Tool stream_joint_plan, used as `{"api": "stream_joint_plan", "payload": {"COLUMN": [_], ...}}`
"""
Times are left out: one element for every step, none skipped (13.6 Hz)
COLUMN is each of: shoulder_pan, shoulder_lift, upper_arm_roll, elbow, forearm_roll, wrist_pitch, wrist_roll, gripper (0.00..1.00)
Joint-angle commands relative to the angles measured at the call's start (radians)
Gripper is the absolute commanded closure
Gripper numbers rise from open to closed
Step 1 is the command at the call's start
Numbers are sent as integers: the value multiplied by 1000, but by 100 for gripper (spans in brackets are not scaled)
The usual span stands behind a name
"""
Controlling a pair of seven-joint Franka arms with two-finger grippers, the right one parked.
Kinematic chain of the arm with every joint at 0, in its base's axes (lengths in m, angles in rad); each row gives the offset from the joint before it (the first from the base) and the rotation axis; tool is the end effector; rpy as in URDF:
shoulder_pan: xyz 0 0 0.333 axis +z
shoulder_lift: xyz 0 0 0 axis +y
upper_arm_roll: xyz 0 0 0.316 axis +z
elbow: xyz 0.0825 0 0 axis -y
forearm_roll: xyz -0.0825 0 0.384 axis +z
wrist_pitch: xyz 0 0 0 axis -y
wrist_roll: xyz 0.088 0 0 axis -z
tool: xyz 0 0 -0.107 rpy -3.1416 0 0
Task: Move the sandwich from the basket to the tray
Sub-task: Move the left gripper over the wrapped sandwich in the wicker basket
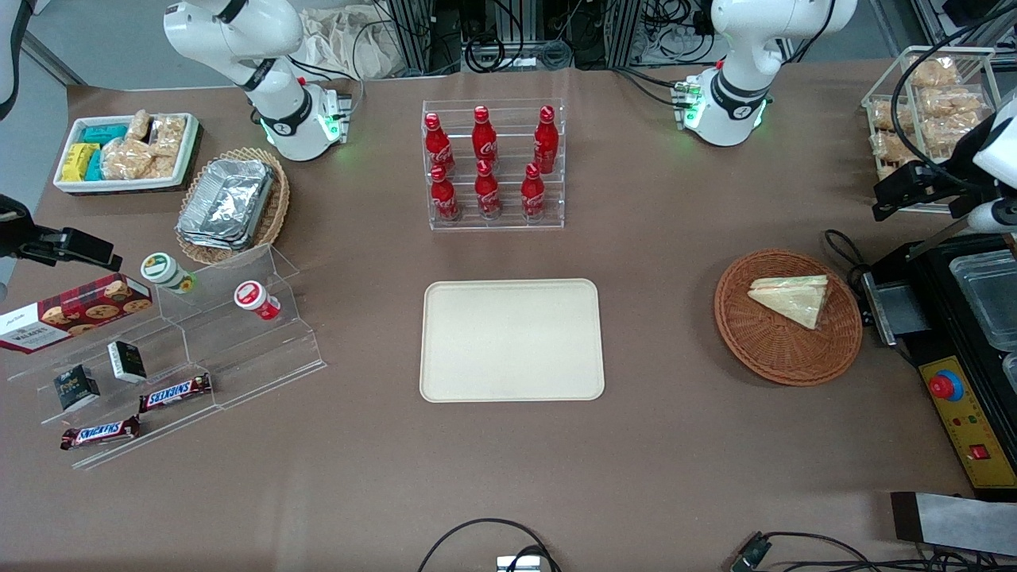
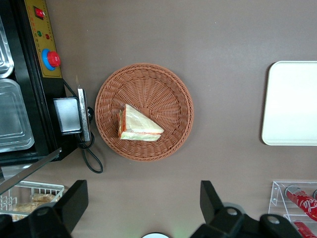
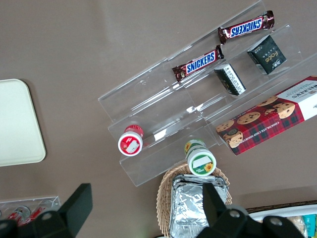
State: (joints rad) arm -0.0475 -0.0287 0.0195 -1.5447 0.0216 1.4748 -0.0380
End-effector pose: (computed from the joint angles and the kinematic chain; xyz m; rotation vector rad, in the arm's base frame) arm 0.5357 -0.0123 0.6441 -3.1186 -0.0181 0.0631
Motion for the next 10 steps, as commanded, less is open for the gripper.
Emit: {"api": "stream_joint_plan", "payload": {"shoulder_pan": [-6, -6, -6, -3, 0, 1, 3, 5, 5, 5], "shoulder_lift": [9, 15, 16, 16, 18, 29, 36, 46, 56, 64], "upper_arm_roll": [4, 4, 4, 5, 7, 7, 10, 11, 11, 11], "elbow": [26, 29, 28, 26, 28, 28, 26, 26, 26, 23], "forearm_roll": [-11, -9, -11, -11, -15, -34, -54, -61, -61, -61], "wrist_pitch": [-24, -24, -24, -24, -22, -19, -18, -16, -14, -11], "wrist_roll": [-25, -46, -62, -91, -159, -242, -329, -409, -466, -503], "gripper": [0, 0, 0, 0, 0, 0, 0, 0, 0, 0]}}
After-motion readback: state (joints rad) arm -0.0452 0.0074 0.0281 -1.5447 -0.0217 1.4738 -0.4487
